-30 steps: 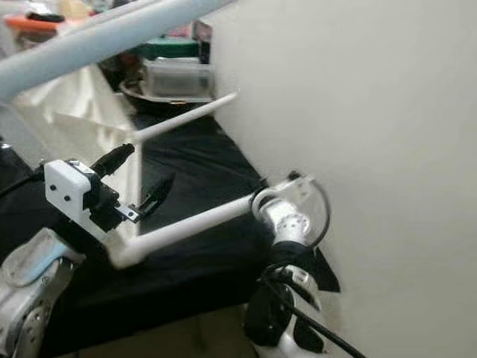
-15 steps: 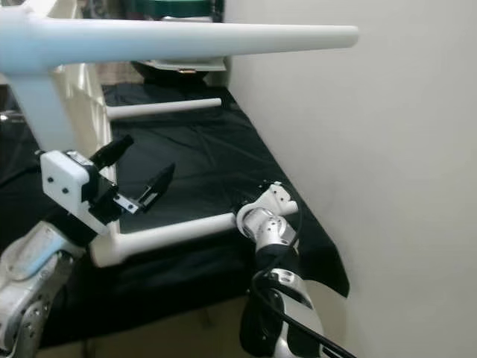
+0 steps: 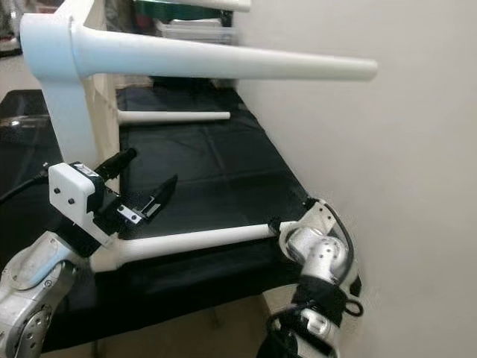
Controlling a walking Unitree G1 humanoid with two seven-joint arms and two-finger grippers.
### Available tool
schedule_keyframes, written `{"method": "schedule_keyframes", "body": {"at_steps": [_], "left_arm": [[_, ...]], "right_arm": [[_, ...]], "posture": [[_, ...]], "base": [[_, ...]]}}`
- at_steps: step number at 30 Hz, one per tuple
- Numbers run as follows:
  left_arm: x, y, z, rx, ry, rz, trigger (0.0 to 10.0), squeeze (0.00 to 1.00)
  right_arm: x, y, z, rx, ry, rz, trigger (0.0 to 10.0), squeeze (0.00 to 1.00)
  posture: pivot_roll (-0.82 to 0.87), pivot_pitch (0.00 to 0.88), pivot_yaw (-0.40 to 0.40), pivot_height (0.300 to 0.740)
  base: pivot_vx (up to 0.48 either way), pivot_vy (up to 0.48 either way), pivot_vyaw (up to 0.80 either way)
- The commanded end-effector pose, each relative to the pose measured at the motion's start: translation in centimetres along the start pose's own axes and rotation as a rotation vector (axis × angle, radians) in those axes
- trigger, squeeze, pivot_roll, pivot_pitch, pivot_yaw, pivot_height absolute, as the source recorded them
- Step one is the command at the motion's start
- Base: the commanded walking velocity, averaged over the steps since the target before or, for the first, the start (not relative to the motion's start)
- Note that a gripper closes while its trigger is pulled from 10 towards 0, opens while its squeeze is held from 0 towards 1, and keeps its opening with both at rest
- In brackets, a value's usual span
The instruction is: Building children table
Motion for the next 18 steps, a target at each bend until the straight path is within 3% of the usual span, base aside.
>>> {"method": "schedule_keyframes", "body": {"at_steps": [1,4,5,6,7,8,9,11,12,13,14,15,16,17,18], "left_arm": [[0.0,0.4,-0.5,0.004,0.027,0.014,10.0,0.0],[0.0,0.4,-0.6,0.001,0.029,0.012,10.0,0.0],[0.1,0.3,-0.6,-0.003,0.031,0.007,10.0,0.0],[0.2,0.3,-0.7,-0.006,0.034,-0.001,10.0,0.0],[0.2,0.3,-0.7,-0.006,0.034,-0.001,10.0,0.0],[0.3,0.2,-0.7,-0.008,0.035,-0.006,10.0,0.0],[0.3,0.1,-0.9,-0.014,0.042,-0.022,10.0,0.0],[0.3,0.1,-0.9,-0.014,0.042,-0.022,10.0,0.0],[0.3,-0.1,-1.0,-0.021,0.051,-0.039,10.0,0.0],[0.3,-0.1,-1.0,-0.021,0.051,-0.039,10.0,0.0],[0.2,0.0,-1.2,-0.016,0.056,-0.028,10.0,0.0],[0.2,0.0,-1.2,-0.016,0.056,-0.028,10.0,0.0],[0.0,0.3,-1.4,-0.01,0.062,-0.004,10.0,0.0],[0.0,0.3,-1.4,-0.01,0.062,-0.004,10.0,0.0],[-0.2,0.8,-1.7,0.004,0.074,0.027,10.0,0.0]], "right_arm": [[-0.4,-0.4,-2.6,0.059,0.076,0.005,10.0,1.0],[-1.1,-0.7,-2.2,0.082,0.058,0.001,10.0,1.0],[-1.9,-0.3,-1.2,0.07,0.014,0.033,10.0,1.0],[-3.0,0.7,0.7,-0.034,-0.093,0.094,10.0,1.0],[-3.0,0.7,0.7,-0.034,-0.093,0.094,10.0,1.0],[-3.8,1.5,1.8,-0.119,-0.159,0.139,10.0,1.0],[-5.3,2.3,4.8,-0.386,-0.403,0.088,10.0,0.12],[-5.3,2.3,4.8,-0.386,-0.403,0.088,10.0,0.12],[-7.1,3.9,5.9,-0.742,-0.626,0.054,10.0,0.0],[-7.1,3.9,5.9,-0.742,-0.626,0.054,10.0,0.0],[-7.8,4.8,6.7,-0.923,-0.785,0.003,10.0,0.0],[-7.8,4.8,6.7,-0.923,-0.785,0.003,10.0,0.0],[-8.5,5.4,7.5,-1.075,-0.942,-0.071,10.0,0.0],[-8.5,5.4,7.5,-1.075,-0.942,-0.071,10.0,0.0],[-9.6,5.9,8.3,-1.232,-1.114,-0.158,10.0,0.0]], "posture": [[0.04,0.0,-0.123,0.74],[0.03,0.0,-0.113,0.74],[0.03,0.0,-0.109,0.74],[0.02,0.0,-0.104,0.74],[0.02,0.0,-0.104,0.74],[0.02,0.0,-0.104,0.74],[0.02,0.0,-0.103,0.74],[0.02,0.0,-0.103,0.74],[0.02,0.0,-0.105,0.74],[0.02,0.0,-0.105,0.74],[0.04,0.0,-0.119,0.74],[0.04,0.0,-0.119,0.74],[0.05,0.0,-0.124,0.74],[0.05,0.0,-0.124,0.74],[0.05,0.0,-0.125,0.74]], "base": [[0.0,0.0,0.0],[0.0,0.0,0.0],[0.0,0.0,0.0],[0.0,0.0,0.0],[0.0,0.0,0.0],[0.0,0.0,0.0],[0.0,0.0,0.0],[0.0,0.0,0.0],[0.0,0.0,0.0],[0.0,0.0,0.0],[0.0,0.0,0.0],[0.0,0.0,0.0],[0.0,0.0,0.0],[0.0,0.0,0.0],[0.0,0.0,0.0]]}}
Point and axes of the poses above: a point about 5 cm out from each wrist's last joint towards the gripper, its own x axis pointing out of the wrist towards the gripper, its own z axis along the axis of the wrist's last joint, y = z × x, the point moved 2 cm from there along x, pointing out of the wrist towards the gripper, and after that the axes turned 14 degrees about -x, right-handed, at the moved point
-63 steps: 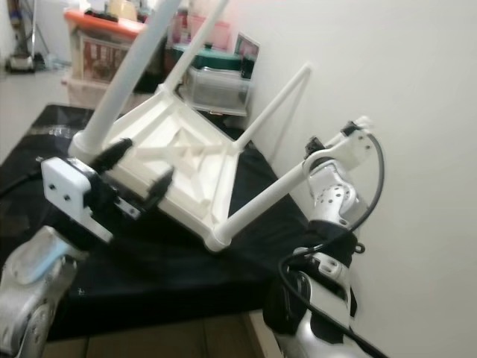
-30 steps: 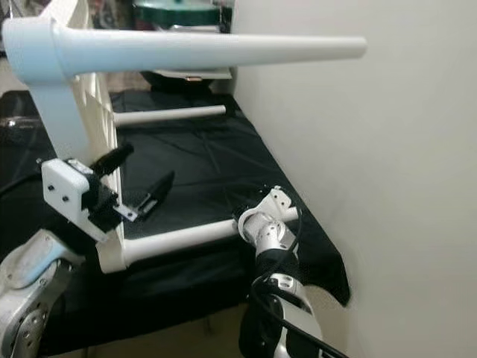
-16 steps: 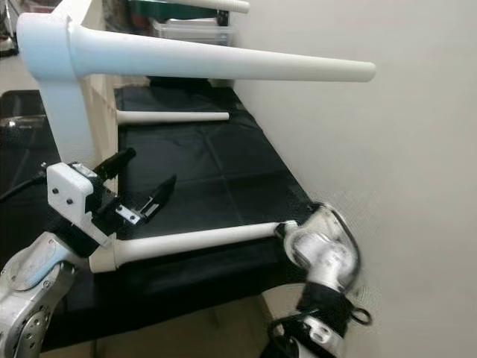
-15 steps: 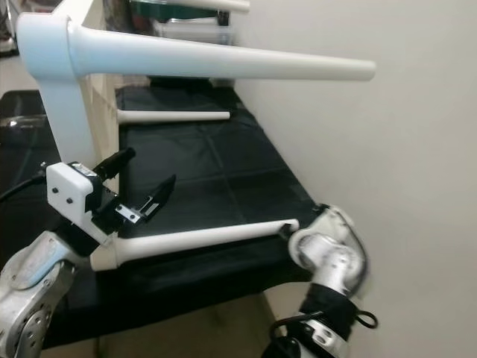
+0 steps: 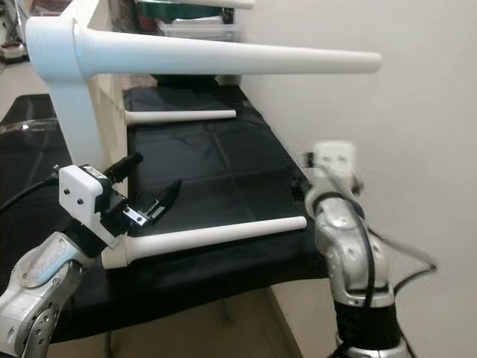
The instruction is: Building children table
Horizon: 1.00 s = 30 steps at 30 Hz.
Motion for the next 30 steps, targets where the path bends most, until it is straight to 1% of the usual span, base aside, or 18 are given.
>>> {"method": "schedule_keyframes", "body": {"at_steps": [1,2,4,6,7,9,10,12,13,14,20,23,25,26,27,28,29,30], "left_arm": [[-0.3,0.8,-0.6,0.018,0.027,0.043,10.0,0.0],[-0.4,1.1,-0.8,0.023,0.035,0.066,10.0,0.0],[-0.5,1.6,-1.4,0.015,0.052,0.091,10.0,0.0],[-0.5,1.6,-1.4,0.015,0.052,0.091,10.0,0.0],[-0.5,1.6,-1.6,0.009,0.058,0.095,10.0,0.0],[-0.5,1.6,-1.6,0.009,0.058,0.095,10.0,0.0],[-0.5,1.7,-2.0,0.001,0.068,0.098,10.0,0.0],[-0.5,1.7,-2.0,0.001,0.068,0.098,10.0,0.0],[-0.5,1.8,-2.4,-0.005,0.082,0.108,10.0,0.0],[-0.5,1.9,-2.8,-0.01,0.096,0.12,10.0,0.0],[-0.6,2.3,-3.4,-0.015,0.117,0.144,10.0,0.0],[-0.6,2.5,-3.9,-0.012,0.134,0.16,10.0,0.0],[-0.6,2.5,-3.9,-0.012,0.134,0.16,10.0,0.0],[-0.6,2.6,-4.0,-0.012,0.139,0.164,10.0,0.0],[-0.6,2.6,-4.0,-0.012,0.139,0.164,10.0,0.0],[-0.6,2.8,-4.2,-0.008,0.148,0.174,10.0,0.0],[-0.6,2.8,-4.2,-0.008,0.148,0.174,10.0,0.0],[-0.6,3.0,-4.4,-0.003,0.157,0.188,10.0,0.0]], "right_arm": [[0.0,0.0,0.4,-0.096,-0.069,-0.032,10.0,0.0],[-0.1,-0.6,1.2,-0.24,-0.162,-0.086,10.0,0.0],[-0.2,-2.9,1.8,-0.379,-0.238,-0.217,10.0,0.0],[-0.2,-2.9,1.8,-0.379,-0.238,-0.217,10.0,0.0],[-0.3,-3.8,2.0,-0.414,-0.258,-0.272,10.0,0.0],[-0.3,-3.8,2.0,-0.414,-0.258,-0.272,10.0,0.0],[-0.6,-4.9,2.2,-0.462,-0.282,-0.336,10.0,0.0],[-0.6,-4.9,2.2,-0.462,-0.282,-0.336,10.0,0.0],[-0.8,-5.6,2.2,-0.5,-0.303,-0.391,10.0,0.0],[-1.0,-6.0,2.3,-0.531,-0.322,-0.418,10.0,0.0],[-0.8,-6.0,2.7,-0.588,-0.385,-0.436,10.0,0.0],[0.5,-6.2,3.1,-0.627,-0.446,-0.423,10.0,0.0],[0.5,-6.2,3.1,-0.627,-0.446,-0.423,10.0,0.0],[0.9,-6.2,3.1,-0.632,-0.457,-0.418,10.0,0.0],[0.9,-6.2,3.1,-0.632,-0.457,-0.418,10.0,0.0],[1.3,-6.0,3.2,-0.649,-0.473,-0.402,10.0,0.0],[1.3,-6.0,3.2,-0.649,-0.473,-0.402,10.0,0.0],[1.8,-5.9,3.2,-0.661,-0.479,-0.387,10.0,0.0]], "posture": [[0.05,0.0,-0.125,0.74],[0.05,0.0,-0.125,0.74],[0.04,0.0,-0.127,0.74],[0.04,0.0,-0.127,0.74],[0.04,0.0,-0.125,0.74],[0.04,0.0,-0.125,0.74],[0.04,0.0,-0.124,0.74],[0.04,0.0,-0.124,0.74],[0.04,0.0,-0.123,0.74],[0.04,0.0,-0.123,0.74],[0.04,0.0,-0.123,0.74],[0.03,0.0,-0.115,0.74],[0.03,0.0,-0.115,0.74],[0.03,0.0,-0.117,0.74],[0.03,0.0,-0.117,0.74],[0.04,0.0,-0.122,0.74],[0.04,0.0,-0.122,0.74],[0.05,0.0,-0.129,0.74]], "base": [[0.0,0.0,0.0],[0.0,0.0,0.0],[0.0,0.0,0.0],[0.0,0.0,0.0],[0.0,0.0,0.0],[0.0,0.0,0.0],[0.0,0.0,0.0],[0.0,0.0,0.0],[0.0,0.0,0.0],[0.0,0.0,0.0],[0.0,0.0,0.0],[0.0,0.0,0.0],[0.0,0.0,0.0],[0.0,0.0,0.0],[0.0,0.0,0.0],[0.0,0.0,0.0],[0.0,0.0,0.0],[0.0,0.0,0.0]]}}
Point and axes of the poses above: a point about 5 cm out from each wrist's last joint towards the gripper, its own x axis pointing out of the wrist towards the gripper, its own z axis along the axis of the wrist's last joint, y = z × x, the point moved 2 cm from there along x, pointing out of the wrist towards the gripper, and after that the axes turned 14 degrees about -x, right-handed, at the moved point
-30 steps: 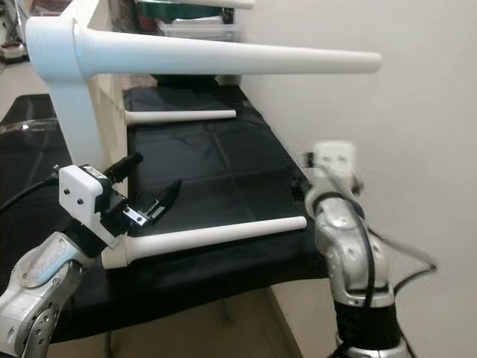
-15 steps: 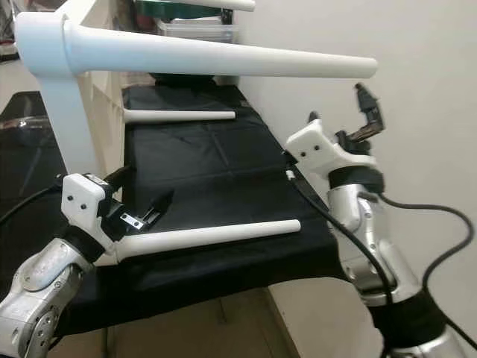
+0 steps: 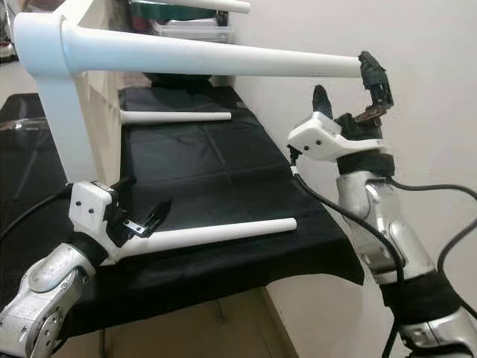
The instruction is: Building children table
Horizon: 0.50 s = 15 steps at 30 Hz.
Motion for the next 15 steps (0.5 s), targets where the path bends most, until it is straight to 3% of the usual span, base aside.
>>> {"method": "schedule_keyframes", "body": {"at_steps": [1,10,15], "left_arm": [[0.0,0.5,-0.5,0.007,0.019,0.036,10.0,0.0],[-0.1,1.1,-1.9,0.02,0.068,0.087,10.0,0.0],[-0.1,1.2,-2.1,0.02,0.075,0.09,10.0,0.0]], "right_arm": [[0.2,0.1,-0.1,-0.025,-0.022,0.013,10.0,0.0],[2.6,1.2,-1.3,-0.107,-0.073,0.042,10.0,0.0],[3.1,1.5,-1.5,-0.119,-0.075,0.042,10.0,0.0]], "posture": [[0.05,0.0,-0.129,0.74],[0.07,0.0,-0.141,0.74],[0.07,0.0,-0.138,0.74]], "base": [[0.0,0.0,0.0],[0.0,0.0,0.0],[0.0,0.0,0.0]]}}
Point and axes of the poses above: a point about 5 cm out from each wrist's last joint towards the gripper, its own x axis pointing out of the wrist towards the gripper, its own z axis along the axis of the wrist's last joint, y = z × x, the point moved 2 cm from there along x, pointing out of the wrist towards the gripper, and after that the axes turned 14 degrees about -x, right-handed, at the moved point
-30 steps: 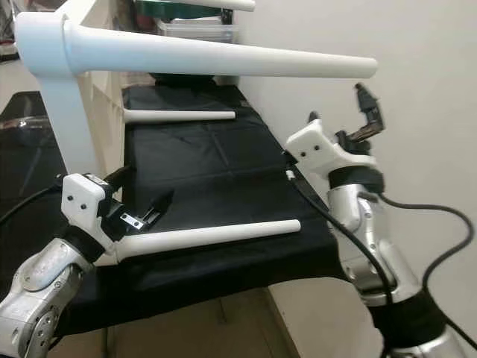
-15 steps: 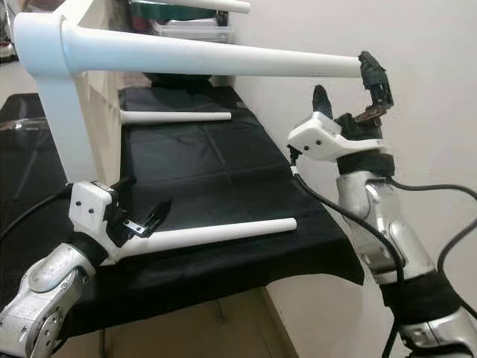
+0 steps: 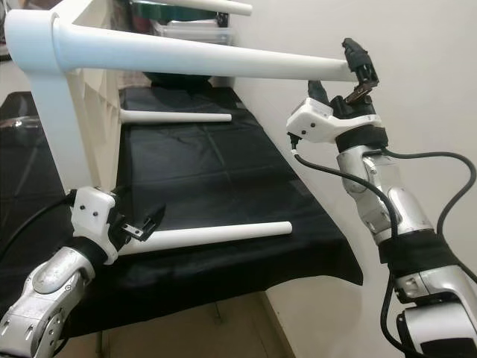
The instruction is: Building children table
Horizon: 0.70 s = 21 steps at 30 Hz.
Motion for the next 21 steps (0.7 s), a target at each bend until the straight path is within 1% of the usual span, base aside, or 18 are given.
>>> {"method": "schedule_keyframes", "body": {"at_steps": [1,2,4,5,6,8,9,10,14,16,17,18,21], "left_arm": [[-0.1,0.2,-0.5,-0.003,0.015,0.019,10.0,0.0],[-0.1,0.2,-0.5,-0.003,0.015,0.019,10.0,0.0],[-0.2,0.2,-0.9,-0.001,0.03,0.02,10.0,0.0],[-0.2,0.2,-0.9,-0.001,0.03,0.02,10.0,0.0],[-0.3,0.2,-1.2,0.0,0.039,0.024,10.0,0.0],[-0.3,0.2,-1.3,0.0,0.045,0.027,10.0,0.0],[-0.4,0.2,-1.5,0.0,0.052,0.032,10.0,0.0],[-0.5,0.2,-1.8,0.0,0.061,0.036,10.0,0.0],[-0.7,0.2,-2.1,-0.001,0.077,0.045,10.0,0.0],[-0.8,0.7,-2.6,0.0,0.103,0.081,10.0,0.0],[-0.8,0.7,-2.6,0.0,0.103,0.081,10.0,0.0],[-0.9,1.3,-2.9,-0.003,0.119,0.117,10.0,0.0],[-0.9,1.6,-3.0,-0.005,0.12,0.136,10.0,0.0]], "right_arm": [[0.3,-0.1,0.0,-0.007,-0.003,-0.013,10.0,0.0],[0.3,-0.1,0.0,-0.007,-0.003,-0.013,10.0,0.0],[0.9,0.1,-0.2,-0.011,-0.003,-0.003,10.0,0.0],[0.9,0.1,-0.2,-0.011,-0.003,-0.003,10.0,0.0],[1.3,0.0,-0.3,-0.009,-0.006,-0.004,4.7,0.0],[1.5,-0.1,-0.3,-0.007,-0.009,-0.005,4.7,0.0],[1.7,-0.1,-0.2,-0.002,-0.015,-0.007,3.5,0.0],[1.9,-0.2,-0.1,0.004,-0.019,-0.011,0.0,0.0],[2.1,-0.3,0.2,0.018,-0.031,-0.012,0.0,0.0],[2.3,-0.3,0.4,0.027,-0.044,-0.014,0.0,0.0],[2.3,-0.3,0.4,0.027,-0.044,-0.014,0.0,0.0],[2.4,-0.4,0.6,0.036,-0.053,-0.014,0.0,0.0],[2.4,-0.3,0.7,0.047,-0.06,-0.005,0.0,0.0]], "posture": [[0.07,0.0,-0.138,0.74],[0.07,0.0,-0.138,0.74],[0.07,0.0,-0.139,0.74],[0.07,0.0,-0.139,0.74],[0.07,0.0,-0.138,0.74],[0.07,0.0,-0.138,0.74],[0.07,0.0,-0.136,0.74],[0.07,0.0,-0.133,0.74],[0.07,0.0,-0.133,0.74],[0.07,0.0,-0.13,0.74],[0.07,0.0,-0.13,0.74],[0.07,0.0,-0.13,0.74],[0.07,0.0,-0.128,0.74]], "base": [[0.0,0.0,0.0],[0.0,0.0,0.0],[0.0,0.0,0.0],[0.0,0.0,0.0],[0.0,0.0,0.0],[0.0,0.0,0.0],[0.0,0.0,0.0],[0.0,0.0,0.0],[0.0,0.0,0.0],[0.0,0.0,0.0],[0.0,0.0,0.0],[0.0,0.0,0.0],[0.0,0.0,0.0]]}}
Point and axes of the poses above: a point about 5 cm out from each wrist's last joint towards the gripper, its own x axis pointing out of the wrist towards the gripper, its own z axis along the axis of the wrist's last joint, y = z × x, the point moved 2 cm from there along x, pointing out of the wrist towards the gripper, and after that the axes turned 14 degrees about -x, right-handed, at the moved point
